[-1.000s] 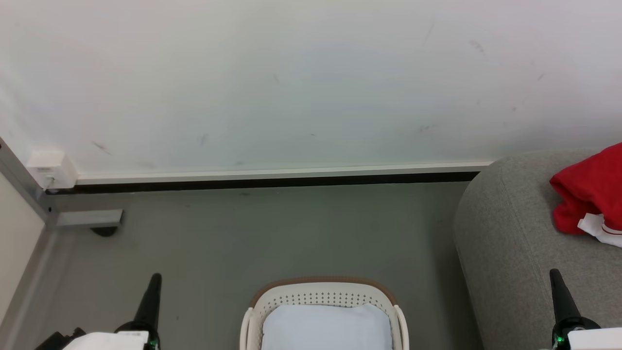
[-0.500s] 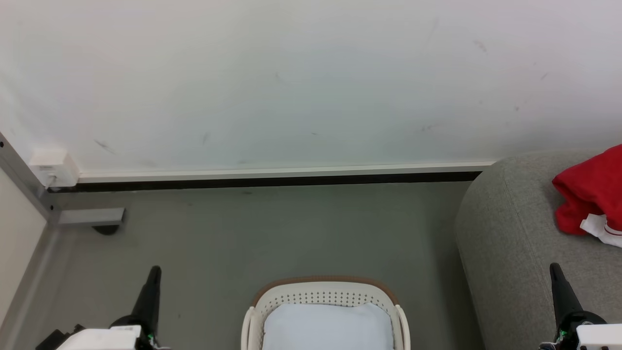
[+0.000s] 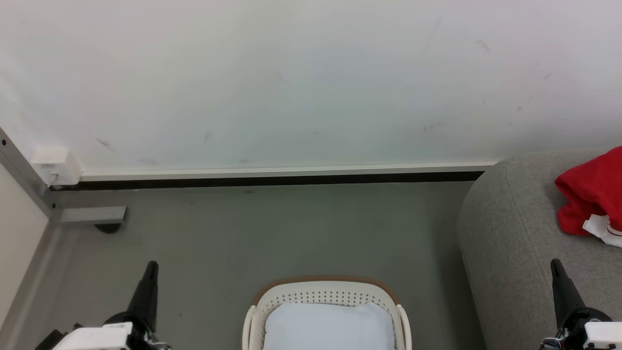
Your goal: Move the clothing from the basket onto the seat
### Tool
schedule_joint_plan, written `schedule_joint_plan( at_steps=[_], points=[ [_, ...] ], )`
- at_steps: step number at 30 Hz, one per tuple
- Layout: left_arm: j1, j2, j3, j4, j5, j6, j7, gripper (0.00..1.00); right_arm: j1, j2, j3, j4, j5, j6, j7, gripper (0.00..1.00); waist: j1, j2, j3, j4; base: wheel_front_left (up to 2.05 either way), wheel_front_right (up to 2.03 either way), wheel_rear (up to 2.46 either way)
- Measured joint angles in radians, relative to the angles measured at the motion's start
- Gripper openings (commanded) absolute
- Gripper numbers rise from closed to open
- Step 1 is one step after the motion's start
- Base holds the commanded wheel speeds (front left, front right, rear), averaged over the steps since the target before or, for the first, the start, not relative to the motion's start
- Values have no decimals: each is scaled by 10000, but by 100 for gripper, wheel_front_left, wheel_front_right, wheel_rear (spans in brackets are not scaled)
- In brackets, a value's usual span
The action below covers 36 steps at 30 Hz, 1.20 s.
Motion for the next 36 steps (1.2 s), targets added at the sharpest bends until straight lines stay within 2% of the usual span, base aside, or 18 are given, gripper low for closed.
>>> schedule_joint_plan(
  at_steps=[36],
  points=[
    [-17,-8,23,-4,-102,-40,27,0,-13,-2,-12,-17,163,0,12,0,0,0,3,7,0,0,0]
  ],
)
